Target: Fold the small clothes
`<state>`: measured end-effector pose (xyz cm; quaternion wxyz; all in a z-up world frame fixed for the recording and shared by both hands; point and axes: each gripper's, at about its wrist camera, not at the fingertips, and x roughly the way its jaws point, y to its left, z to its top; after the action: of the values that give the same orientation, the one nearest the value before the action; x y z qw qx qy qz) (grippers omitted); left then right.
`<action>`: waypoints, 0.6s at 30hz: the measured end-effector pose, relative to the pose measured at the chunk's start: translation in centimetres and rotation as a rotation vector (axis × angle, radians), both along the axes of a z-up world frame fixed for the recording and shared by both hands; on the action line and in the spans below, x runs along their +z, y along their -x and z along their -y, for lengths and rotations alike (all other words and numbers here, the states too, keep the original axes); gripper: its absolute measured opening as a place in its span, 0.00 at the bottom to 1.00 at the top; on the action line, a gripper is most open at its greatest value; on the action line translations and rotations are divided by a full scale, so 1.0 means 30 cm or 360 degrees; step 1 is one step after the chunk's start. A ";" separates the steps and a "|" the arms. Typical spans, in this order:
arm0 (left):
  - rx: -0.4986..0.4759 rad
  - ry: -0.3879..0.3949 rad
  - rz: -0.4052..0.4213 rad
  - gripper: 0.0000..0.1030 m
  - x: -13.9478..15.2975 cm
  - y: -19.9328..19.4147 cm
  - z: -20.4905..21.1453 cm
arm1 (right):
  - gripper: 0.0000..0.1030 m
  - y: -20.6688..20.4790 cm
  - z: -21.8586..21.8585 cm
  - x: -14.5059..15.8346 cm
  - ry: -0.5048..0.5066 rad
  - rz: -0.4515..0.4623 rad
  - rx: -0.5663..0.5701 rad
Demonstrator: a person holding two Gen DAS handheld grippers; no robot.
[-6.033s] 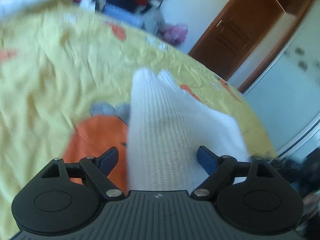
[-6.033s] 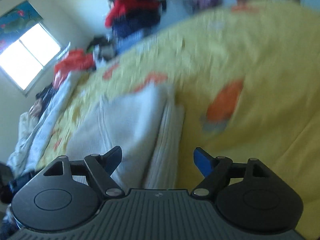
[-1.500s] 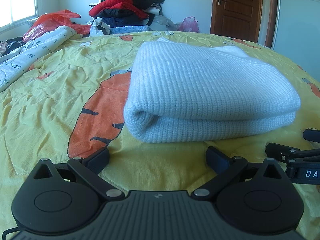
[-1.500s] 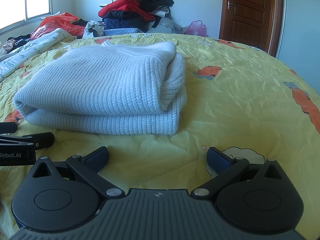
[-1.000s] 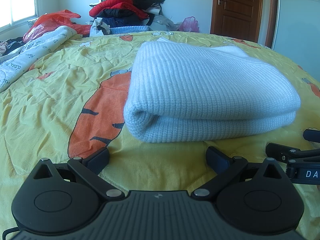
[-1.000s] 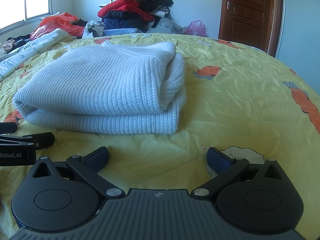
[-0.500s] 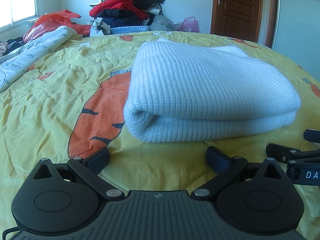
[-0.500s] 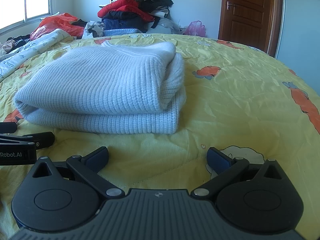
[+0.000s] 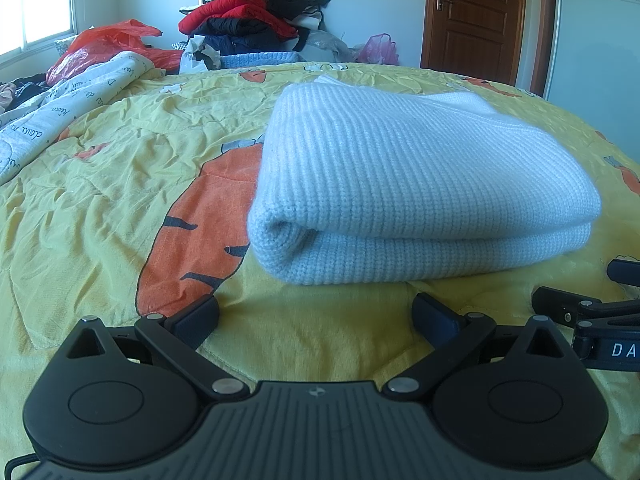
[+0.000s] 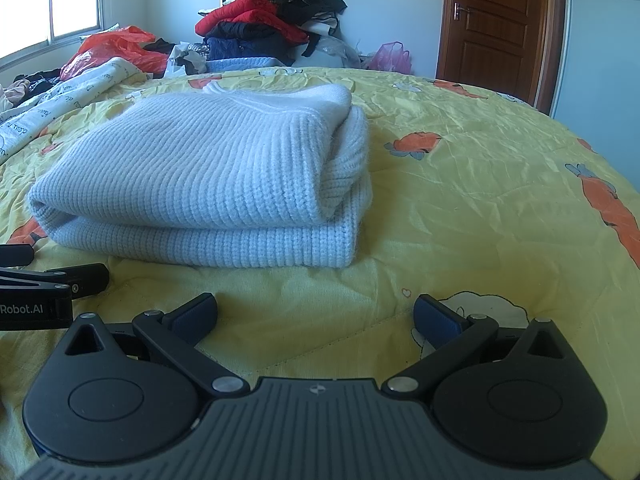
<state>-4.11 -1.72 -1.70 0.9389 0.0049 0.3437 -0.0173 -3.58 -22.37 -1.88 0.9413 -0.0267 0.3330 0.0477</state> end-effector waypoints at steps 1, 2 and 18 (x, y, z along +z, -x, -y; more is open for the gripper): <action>0.0000 0.0000 0.0000 1.00 0.000 0.000 0.000 | 0.99 0.000 0.000 0.000 0.0000 0.0000 0.0000; 0.0000 0.0000 0.0000 1.00 0.000 0.000 0.000 | 0.99 0.000 0.000 0.000 0.0000 0.0000 0.0000; -0.0008 -0.0001 -0.0006 1.00 0.001 0.003 0.002 | 0.99 0.002 -0.002 0.000 0.0000 0.0001 -0.0001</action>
<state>-4.20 -1.77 -1.66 0.9382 0.0060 0.3456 -0.0197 -3.64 -22.30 -1.90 0.9414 -0.0267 0.3328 0.0474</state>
